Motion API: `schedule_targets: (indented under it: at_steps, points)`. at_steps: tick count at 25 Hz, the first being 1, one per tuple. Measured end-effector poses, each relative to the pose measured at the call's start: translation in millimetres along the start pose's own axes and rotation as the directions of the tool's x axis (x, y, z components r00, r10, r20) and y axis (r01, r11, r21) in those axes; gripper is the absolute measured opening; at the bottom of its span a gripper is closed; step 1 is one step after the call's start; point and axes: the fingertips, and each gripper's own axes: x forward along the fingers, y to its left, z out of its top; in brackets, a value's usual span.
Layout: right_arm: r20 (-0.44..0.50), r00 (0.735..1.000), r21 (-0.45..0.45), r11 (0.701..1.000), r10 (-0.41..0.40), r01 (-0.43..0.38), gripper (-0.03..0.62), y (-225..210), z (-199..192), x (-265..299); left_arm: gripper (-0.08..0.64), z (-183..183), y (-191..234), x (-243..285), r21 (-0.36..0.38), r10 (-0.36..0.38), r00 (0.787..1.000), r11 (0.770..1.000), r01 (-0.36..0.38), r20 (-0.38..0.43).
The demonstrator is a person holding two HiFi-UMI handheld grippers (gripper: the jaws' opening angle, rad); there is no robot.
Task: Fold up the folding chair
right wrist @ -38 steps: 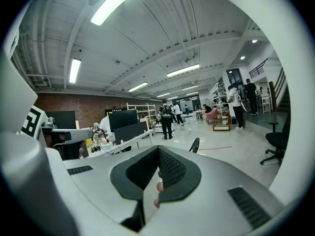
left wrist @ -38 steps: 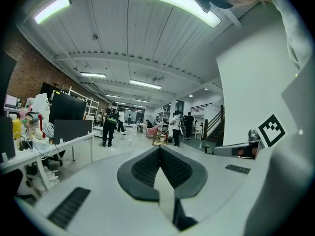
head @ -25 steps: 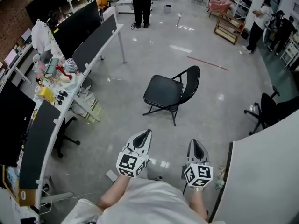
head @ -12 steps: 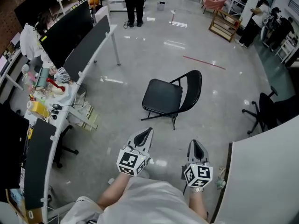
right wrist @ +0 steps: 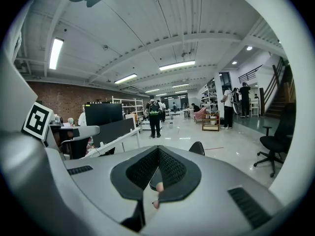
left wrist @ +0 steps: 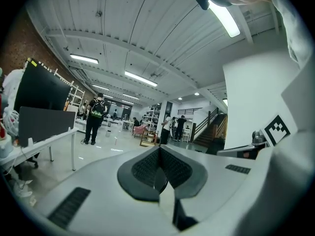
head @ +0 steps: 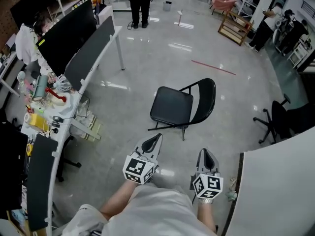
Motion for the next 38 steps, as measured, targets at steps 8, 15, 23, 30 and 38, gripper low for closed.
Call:
schedule_targets:
  at_steps: [8, 15, 23, 30, 38]
  points:
    - [-0.017, 1.0, 0.015, 1.0, -0.012, 0.012, 0.006, -7, -1, 12, 0.012, -8, 15, 7, -0.035, 0.026, 0.999, 0.999, -0.027, -0.02]
    - [-0.033, 0.999, 0.035, 0.999, 0.017, -0.016, 0.005, -25, 1, 49, 0.012, -11, 23, 27, -0.048, 0.056, 0.997, 0.997, -0.059, -0.047]
    - [-0.028, 0.998, 0.053, 0.997, 0.063, -0.062, 0.005, -60, 19, 107, 0.012, -10, 31, 89, -0.064, 0.074, 0.994, 0.995, -0.079, -0.074]
    - [-0.017, 0.996, 0.067, 0.994, 0.091, -0.089, 0.005, -102, 38, 147, 0.012, -1, 34, 138, -0.037, 0.129, 0.987, 0.99, -0.133, -0.095]
    - [-0.024, 0.993, 0.062, 0.992, 0.114, -0.113, 0.005, -128, 43, 173, 0.012, -6, 31, 170, -0.024, 0.161, 0.981, 0.986, -0.164, -0.107]
